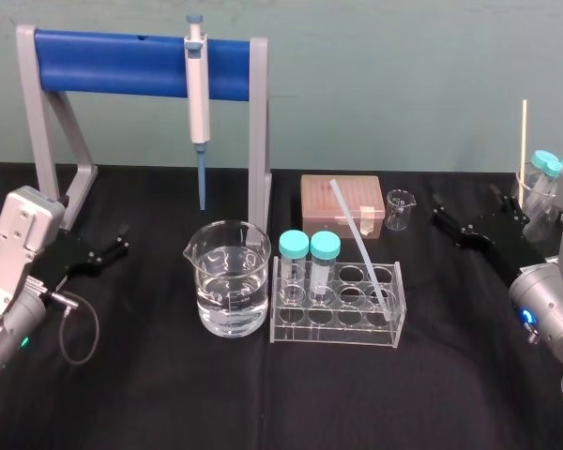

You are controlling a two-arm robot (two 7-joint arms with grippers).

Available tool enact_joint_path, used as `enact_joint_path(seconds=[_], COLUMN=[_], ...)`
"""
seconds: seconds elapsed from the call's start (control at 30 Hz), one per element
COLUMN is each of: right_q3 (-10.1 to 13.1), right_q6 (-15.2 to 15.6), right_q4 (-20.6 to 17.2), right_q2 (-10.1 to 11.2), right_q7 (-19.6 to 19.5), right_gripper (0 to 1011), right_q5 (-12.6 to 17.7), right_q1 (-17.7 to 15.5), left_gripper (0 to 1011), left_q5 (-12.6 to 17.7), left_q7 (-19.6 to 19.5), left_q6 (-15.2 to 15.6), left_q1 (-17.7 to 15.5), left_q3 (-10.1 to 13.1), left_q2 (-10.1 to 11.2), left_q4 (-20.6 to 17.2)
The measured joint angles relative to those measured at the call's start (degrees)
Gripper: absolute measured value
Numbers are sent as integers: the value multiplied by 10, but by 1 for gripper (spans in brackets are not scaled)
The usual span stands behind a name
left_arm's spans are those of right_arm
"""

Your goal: Pick up the stirring rod with one hand, then place it down.

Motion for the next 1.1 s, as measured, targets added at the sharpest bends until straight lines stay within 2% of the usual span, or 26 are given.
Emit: enact_joint_path(seconds=[1.1], right_q3=[0], right_q6=[0], right_q4=[0], right_q2=[0], right_q7=[1], right_gripper=[1003], right_q5=[0], right_q1=[0], left_gripper=[1000], left_q5=[0], left_q7=[0], left_q6=[0], left_q1=[0], left_q3=[0], left_q2=[0], left_q4=[0])
